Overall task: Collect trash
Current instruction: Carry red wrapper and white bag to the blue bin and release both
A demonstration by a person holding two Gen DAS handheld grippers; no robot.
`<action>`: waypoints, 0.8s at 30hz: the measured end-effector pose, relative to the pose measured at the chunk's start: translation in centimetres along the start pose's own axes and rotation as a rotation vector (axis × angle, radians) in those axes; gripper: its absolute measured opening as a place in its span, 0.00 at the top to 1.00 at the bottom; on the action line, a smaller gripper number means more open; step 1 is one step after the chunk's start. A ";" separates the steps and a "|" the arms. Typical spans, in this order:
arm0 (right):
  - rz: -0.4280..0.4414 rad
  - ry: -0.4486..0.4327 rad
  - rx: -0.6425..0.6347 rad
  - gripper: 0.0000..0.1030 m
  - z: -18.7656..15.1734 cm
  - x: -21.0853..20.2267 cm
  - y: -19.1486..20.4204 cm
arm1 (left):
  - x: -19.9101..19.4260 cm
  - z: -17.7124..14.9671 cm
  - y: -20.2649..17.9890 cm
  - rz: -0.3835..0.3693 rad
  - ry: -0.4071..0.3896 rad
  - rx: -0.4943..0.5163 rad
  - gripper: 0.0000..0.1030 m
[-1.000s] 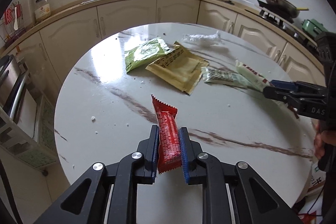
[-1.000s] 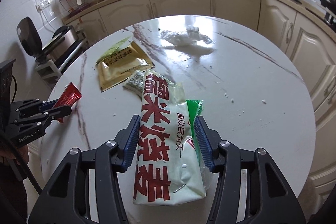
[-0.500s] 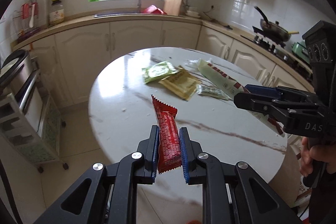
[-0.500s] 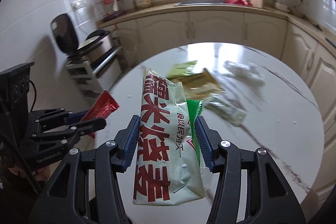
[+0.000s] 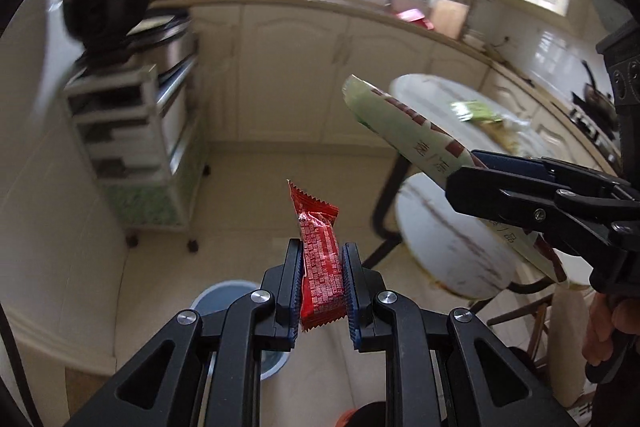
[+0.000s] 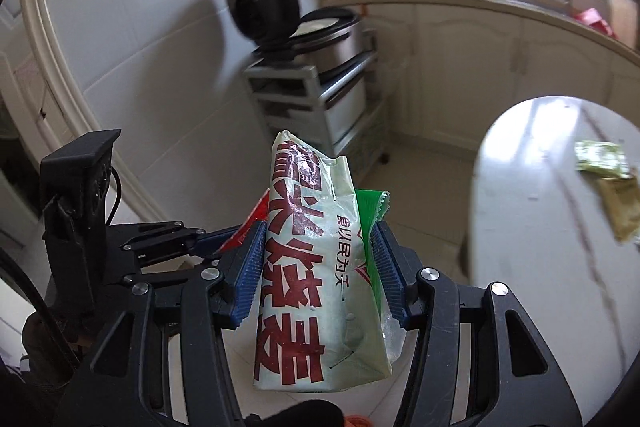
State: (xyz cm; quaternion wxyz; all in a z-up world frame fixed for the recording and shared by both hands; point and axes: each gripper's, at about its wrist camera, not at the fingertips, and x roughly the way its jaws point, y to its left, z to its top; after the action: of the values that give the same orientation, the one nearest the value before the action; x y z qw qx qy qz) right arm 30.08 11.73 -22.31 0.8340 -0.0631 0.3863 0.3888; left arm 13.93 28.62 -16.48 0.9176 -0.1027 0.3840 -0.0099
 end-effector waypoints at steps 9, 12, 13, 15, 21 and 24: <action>0.031 0.136 0.000 0.51 -0.6 9.7 1.7 | 4.6 -0.8 6.3 0.061 0.117 -0.079 0.82; 0.029 0.165 0.011 0.50 -1.0 11.7 1.8 | 6.2 0.2 7.2 0.073 0.134 -0.105 0.77; 0.028 0.178 0.012 0.50 -1.2 12.2 1.6 | 6.9 0.7 6.9 0.076 0.139 -0.112 0.71; 0.027 0.195 0.020 0.49 -1.3 13.6 1.4 | 7.7 1.0 7.1 0.095 0.139 -0.120 0.66; 0.034 0.216 0.052 0.43 -1.2 16.5 0.8 | 7.9 0.5 7.5 0.140 0.138 -0.145 0.61; 0.041 0.210 0.075 0.39 -0.9 16.7 0.7 | 7.0 0.3 7.2 0.163 0.127 -0.152 0.60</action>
State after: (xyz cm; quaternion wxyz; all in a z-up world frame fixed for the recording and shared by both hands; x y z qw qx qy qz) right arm 35.67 21.84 -34.39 0.7826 -0.0641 0.4869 0.3824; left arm 18.65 35.08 -22.58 0.8788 -0.1396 0.4479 0.0871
